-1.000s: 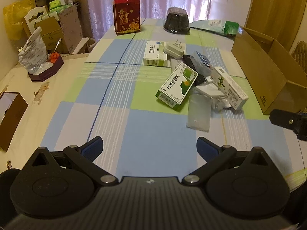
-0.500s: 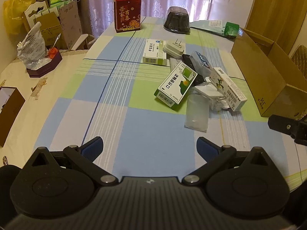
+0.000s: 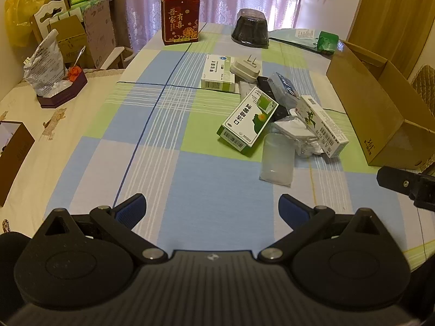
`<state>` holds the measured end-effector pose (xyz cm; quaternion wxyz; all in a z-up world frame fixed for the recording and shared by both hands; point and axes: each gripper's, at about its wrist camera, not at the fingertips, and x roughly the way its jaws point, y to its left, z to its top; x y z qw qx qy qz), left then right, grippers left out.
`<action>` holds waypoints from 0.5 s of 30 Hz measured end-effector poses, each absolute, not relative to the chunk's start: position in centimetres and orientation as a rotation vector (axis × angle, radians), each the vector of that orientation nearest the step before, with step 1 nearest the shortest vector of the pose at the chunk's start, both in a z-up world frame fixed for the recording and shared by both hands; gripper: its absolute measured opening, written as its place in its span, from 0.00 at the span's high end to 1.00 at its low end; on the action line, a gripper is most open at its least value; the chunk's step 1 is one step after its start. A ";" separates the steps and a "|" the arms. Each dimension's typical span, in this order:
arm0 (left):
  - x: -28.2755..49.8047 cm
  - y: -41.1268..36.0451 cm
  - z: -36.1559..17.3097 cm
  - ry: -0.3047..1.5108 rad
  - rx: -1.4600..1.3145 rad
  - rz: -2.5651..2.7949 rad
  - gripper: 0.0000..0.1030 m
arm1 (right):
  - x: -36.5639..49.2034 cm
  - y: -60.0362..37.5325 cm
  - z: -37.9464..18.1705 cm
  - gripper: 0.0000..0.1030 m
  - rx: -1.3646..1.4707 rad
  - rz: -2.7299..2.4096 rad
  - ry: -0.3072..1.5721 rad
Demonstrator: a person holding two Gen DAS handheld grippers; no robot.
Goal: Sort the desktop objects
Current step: 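Move both tools toward the pile of boxes on the table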
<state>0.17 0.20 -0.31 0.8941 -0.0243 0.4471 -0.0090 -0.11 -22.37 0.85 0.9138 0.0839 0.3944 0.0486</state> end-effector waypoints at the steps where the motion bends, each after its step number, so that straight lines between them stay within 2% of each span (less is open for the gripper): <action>1: 0.2 0.2 -0.3 0.928 -0.052 -0.019 0.01 | -0.1 -22.4 0.8 0.00 0.174 0.101 0.812; 15: 0.1 0.2 -0.4 0.934 -0.058 -0.024 0.01 | -0.1 -22.1 0.9 0.00 0.167 0.107 0.822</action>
